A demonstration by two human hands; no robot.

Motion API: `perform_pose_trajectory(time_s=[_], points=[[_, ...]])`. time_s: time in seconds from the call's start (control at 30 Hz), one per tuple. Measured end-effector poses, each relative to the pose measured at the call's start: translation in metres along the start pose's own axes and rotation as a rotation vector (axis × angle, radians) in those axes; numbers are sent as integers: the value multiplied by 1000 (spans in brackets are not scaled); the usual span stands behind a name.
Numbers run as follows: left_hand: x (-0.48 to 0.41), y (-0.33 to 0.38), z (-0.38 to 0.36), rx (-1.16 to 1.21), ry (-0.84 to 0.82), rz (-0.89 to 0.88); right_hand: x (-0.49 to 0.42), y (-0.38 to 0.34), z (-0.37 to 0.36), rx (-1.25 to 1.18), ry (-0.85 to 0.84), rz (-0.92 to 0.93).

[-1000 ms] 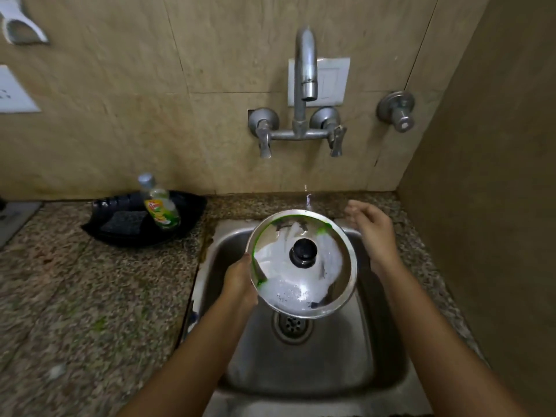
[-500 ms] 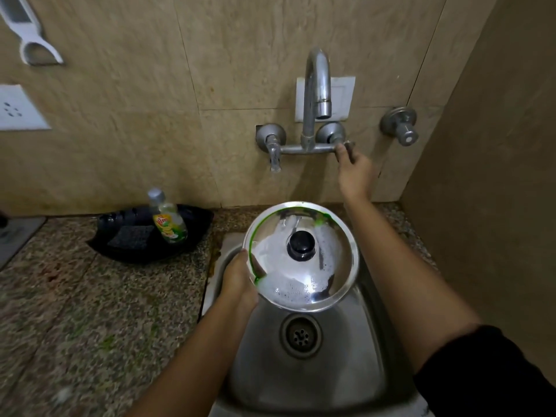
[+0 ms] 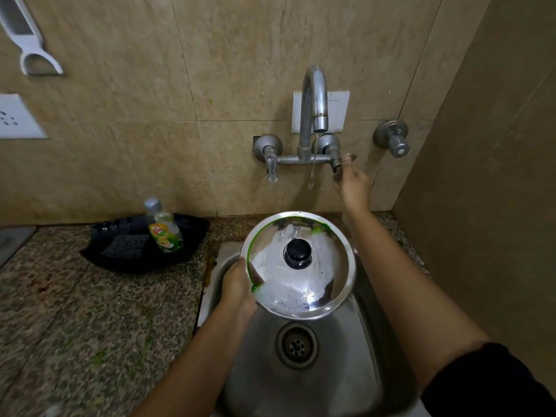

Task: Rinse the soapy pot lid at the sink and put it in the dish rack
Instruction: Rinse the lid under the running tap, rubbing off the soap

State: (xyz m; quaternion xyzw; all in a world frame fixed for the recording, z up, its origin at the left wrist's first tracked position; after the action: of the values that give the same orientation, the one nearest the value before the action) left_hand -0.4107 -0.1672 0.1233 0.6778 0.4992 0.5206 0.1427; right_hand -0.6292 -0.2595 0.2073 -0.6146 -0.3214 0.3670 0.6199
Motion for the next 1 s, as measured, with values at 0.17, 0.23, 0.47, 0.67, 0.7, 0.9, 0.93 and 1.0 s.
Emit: perform_pose_trajectory(time_s=[0.17,0.23,0.47,0.67,0.7,0.9,0.93,1.0], points=[[0,2,0,-17,32,-17,7,16,12,-51,-162,24],[1,2,-5,-18,18,-15,8,16,11,-22,-177,56],[-15,-4,6,-78,75,1,55,49,16,576,-368,228],[-25,-4,-1,-41,64,-14,101,79,18,1022,-592,554],[-25,-4,-2,-41,61,-22,109,85,19,1064,-617,579],[-35,-20,0,-46,37,-7,92,88,16,1158,-487,422],[-40,-23,0,-41,21,7,100,87,11,1151,-520,449],[-54,-27,1,-31,-25,16,123,89,14,1094,-606,492]])
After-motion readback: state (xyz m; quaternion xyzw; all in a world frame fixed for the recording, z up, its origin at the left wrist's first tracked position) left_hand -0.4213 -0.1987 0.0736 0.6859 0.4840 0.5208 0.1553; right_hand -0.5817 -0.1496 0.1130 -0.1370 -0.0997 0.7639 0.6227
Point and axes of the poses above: each hand's wrist, its own x-axis away from the middle knuckle, its own z-axis out of the back of the hand, y = z × x, the point moved 4 cm from there along -x, towards the middle knuckle, and after that the axes turned 5 degrees about -y, right-handed, at the moved point
